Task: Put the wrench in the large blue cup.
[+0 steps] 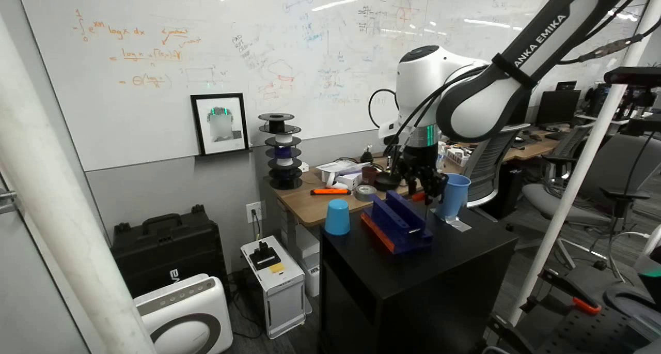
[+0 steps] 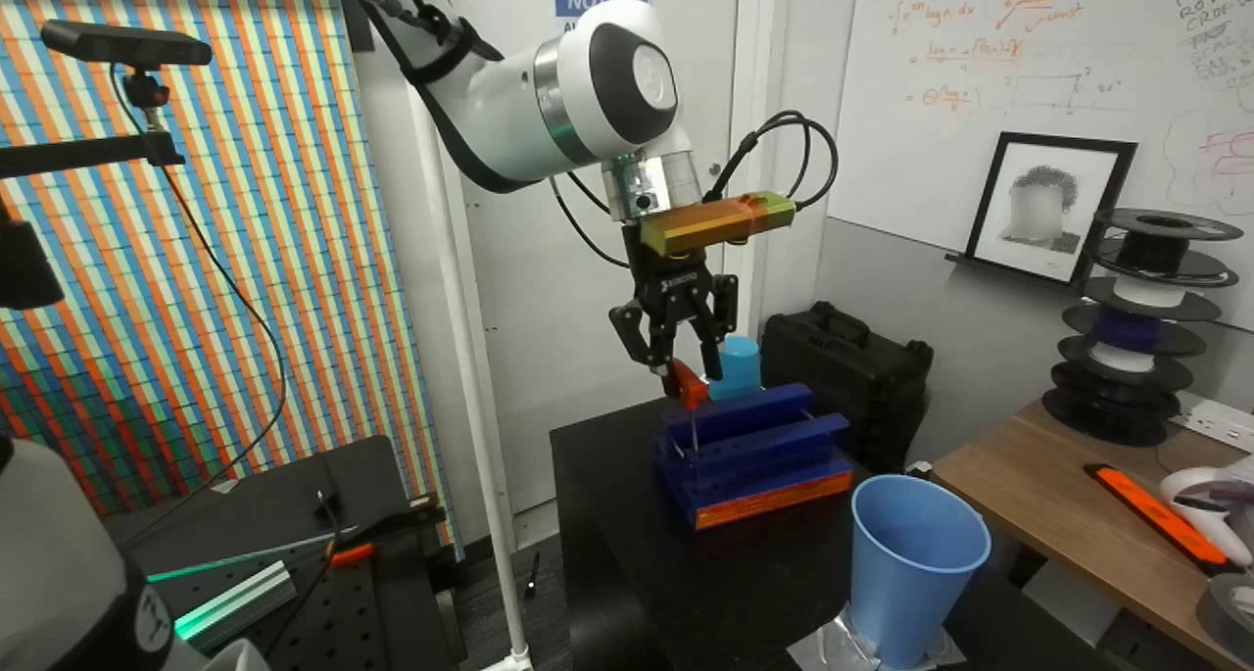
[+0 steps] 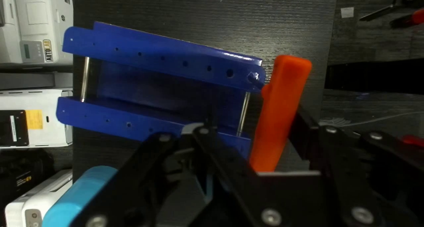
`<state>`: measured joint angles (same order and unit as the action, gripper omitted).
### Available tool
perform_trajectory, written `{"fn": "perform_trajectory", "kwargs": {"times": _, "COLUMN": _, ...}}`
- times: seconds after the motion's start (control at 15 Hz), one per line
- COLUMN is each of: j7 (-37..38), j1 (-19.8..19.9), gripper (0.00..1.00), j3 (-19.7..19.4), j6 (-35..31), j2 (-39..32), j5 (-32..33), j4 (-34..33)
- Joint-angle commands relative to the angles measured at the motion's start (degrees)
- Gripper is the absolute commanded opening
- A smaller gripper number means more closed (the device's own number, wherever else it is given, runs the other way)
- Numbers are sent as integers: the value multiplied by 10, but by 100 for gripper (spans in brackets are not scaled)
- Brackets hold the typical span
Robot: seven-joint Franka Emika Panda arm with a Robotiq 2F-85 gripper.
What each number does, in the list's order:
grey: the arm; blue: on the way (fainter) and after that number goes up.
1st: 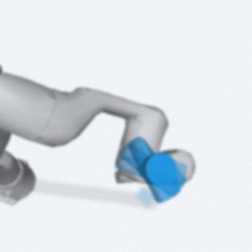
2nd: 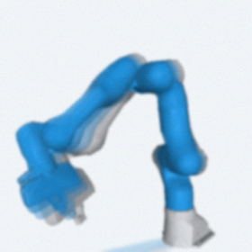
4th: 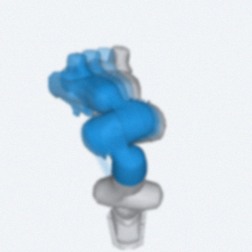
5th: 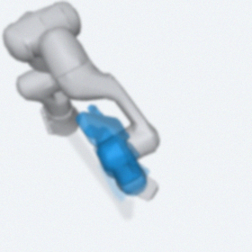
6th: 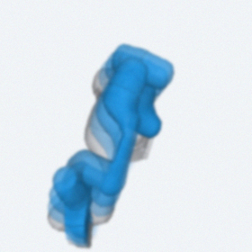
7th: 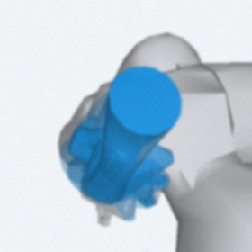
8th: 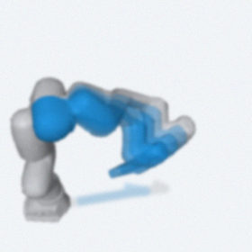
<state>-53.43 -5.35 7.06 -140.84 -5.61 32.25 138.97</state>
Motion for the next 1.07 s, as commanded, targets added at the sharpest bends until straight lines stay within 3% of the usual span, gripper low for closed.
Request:
{"fn": "perform_trajectory", "kwargs": {"times": 0.0, "j7": 8, "j1": -2, "gripper": 23, "j3": -4, "j6": -12, "j2": 12, "j5": 7, "j4": 9}}
{"fn": "perform_trajectory", "kwargs": {"times": 0.13, "j7": 5, "j1": -1, "gripper": 8, "j3": -4, "j6": -9, "j2": 15, "j5": 7, "j4": 10}}
{"fn": "perform_trajectory", "kwargs": {"times": 0.2, "j7": 7, "j1": -1, "gripper": 7, "j3": -5, "j6": -7, "j2": 17, "j5": 7, "j4": 11}}
{"fn": "perform_trajectory", "kwargs": {"times": 0.53, "j7": 9, "j1": -1, "gripper": 10, "j3": -4, "j6": -4, "j2": 53, "j5": -2, "j4": 28}}
{"fn": "perform_trajectory", "kwargs": {"times": 1.0, "j7": -1, "j1": -10, "gripper": 10, "j3": -6, "j6": 5, "j2": 194, "j5": -63, "j4": 99}}
